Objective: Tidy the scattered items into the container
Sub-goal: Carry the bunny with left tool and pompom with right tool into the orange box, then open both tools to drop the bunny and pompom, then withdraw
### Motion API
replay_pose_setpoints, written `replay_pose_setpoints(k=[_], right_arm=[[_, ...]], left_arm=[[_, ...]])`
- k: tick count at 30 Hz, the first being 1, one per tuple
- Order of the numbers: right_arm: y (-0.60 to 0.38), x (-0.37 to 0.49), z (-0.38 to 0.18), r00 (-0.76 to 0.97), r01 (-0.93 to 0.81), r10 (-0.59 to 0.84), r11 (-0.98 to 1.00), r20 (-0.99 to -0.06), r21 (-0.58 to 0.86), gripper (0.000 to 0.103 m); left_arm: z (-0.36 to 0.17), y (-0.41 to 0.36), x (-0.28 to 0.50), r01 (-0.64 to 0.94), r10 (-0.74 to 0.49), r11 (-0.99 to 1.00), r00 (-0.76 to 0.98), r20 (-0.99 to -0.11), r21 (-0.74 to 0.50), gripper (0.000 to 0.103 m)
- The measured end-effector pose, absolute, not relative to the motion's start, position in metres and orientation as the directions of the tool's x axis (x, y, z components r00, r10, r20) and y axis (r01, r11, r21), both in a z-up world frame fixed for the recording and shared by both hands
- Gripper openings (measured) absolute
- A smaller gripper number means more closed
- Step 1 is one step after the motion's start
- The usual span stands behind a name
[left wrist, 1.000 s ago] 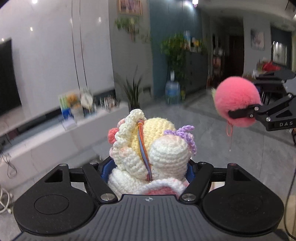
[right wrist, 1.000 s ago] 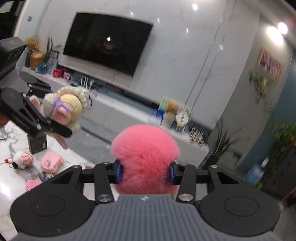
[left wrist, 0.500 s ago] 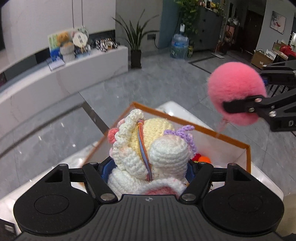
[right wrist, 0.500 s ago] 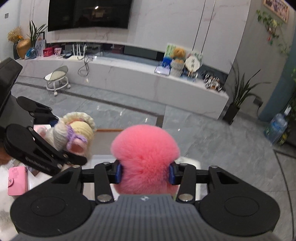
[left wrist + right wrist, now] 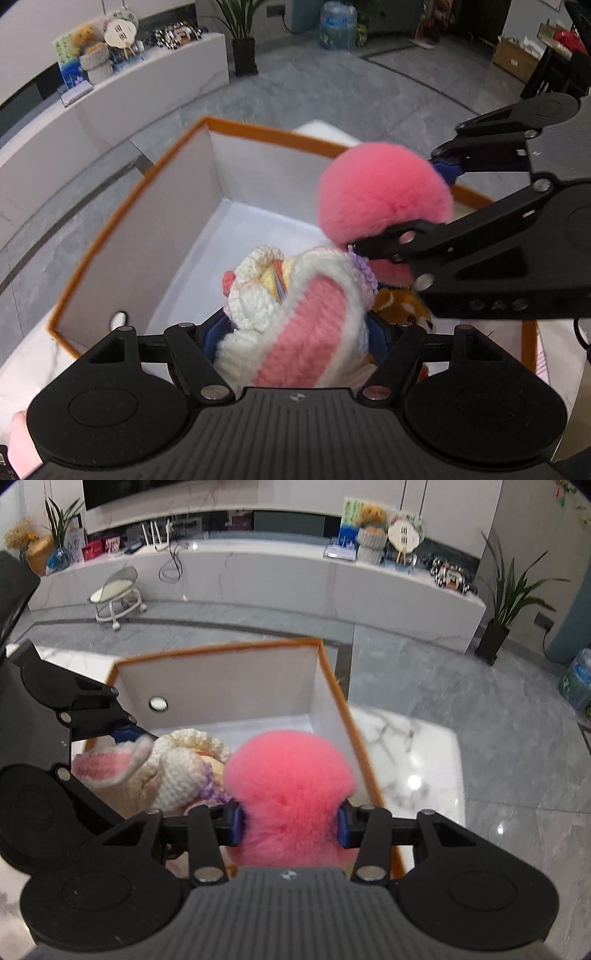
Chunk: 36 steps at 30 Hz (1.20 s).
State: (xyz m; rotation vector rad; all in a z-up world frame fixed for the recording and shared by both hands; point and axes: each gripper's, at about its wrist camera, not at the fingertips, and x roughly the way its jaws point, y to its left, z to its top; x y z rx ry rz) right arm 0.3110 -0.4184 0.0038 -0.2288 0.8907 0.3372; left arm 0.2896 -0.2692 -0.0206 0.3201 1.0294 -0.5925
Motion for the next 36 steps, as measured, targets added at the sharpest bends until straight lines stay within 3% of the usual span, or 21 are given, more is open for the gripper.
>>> replay_pose_setpoints(k=[11, 17, 36], right_arm=[[-0.419, 0.325, -0.025, 0.539, -0.346, 0.191, 0.938, -0.82, -0.009, 0.049], [-0.413, 0.326, -0.032, 0.528, -0.342, 0.186, 0.94, -0.829, -0.007, 0.054], [-0.42, 0.307, 0.028, 0.583, -0.313, 0.165, 0.949, -0.795, -0.032, 0.056]], left_arm=[[-0.045, -0.258, 0.292, 0.567, -0.262, 0.824, 0.348, -0.9, -0.021, 0.085], [-0.044, -0.25, 0.291, 0.556, -0.243, 0.831, 0.337, -0.91, -0.016, 0.086], [0.023, -0.25, 0.275, 0.559, -0.258, 0.828, 0.43, -0.865, 0.031, 0.088]])
